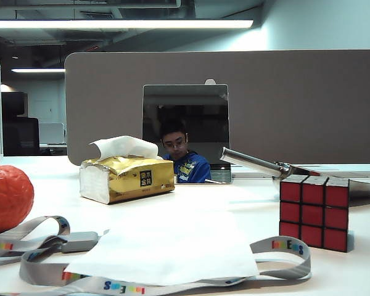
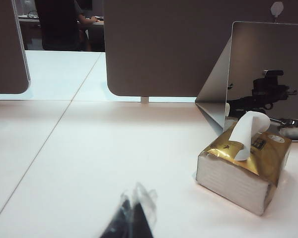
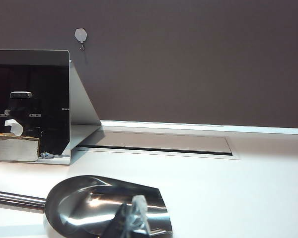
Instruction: Pull out a tissue from the tissue box and use it to cover the ID card on the tabletop.
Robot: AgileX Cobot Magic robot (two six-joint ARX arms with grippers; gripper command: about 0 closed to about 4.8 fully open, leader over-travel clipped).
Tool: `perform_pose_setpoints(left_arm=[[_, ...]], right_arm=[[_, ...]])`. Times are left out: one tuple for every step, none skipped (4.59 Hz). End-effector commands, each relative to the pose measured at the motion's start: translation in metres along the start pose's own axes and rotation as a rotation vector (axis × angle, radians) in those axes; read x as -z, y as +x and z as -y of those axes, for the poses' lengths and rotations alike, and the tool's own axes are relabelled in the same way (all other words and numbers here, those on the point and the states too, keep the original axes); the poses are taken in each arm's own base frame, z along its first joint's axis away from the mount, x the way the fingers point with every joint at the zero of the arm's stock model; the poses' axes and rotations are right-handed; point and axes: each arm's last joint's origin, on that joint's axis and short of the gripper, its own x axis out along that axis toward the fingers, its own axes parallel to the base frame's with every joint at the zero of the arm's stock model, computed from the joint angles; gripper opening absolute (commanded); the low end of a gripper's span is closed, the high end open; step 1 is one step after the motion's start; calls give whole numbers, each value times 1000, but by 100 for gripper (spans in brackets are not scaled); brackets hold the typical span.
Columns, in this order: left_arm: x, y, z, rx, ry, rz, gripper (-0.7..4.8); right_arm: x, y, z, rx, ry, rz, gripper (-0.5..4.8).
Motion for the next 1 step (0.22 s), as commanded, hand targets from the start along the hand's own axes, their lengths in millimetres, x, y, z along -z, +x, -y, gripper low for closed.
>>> perform_pose_setpoints(left_arm=[[-1, 0, 0, 1, 1, 7, -5]], right_arm=[[-1, 0, 0, 2, -4, 14, -1]])
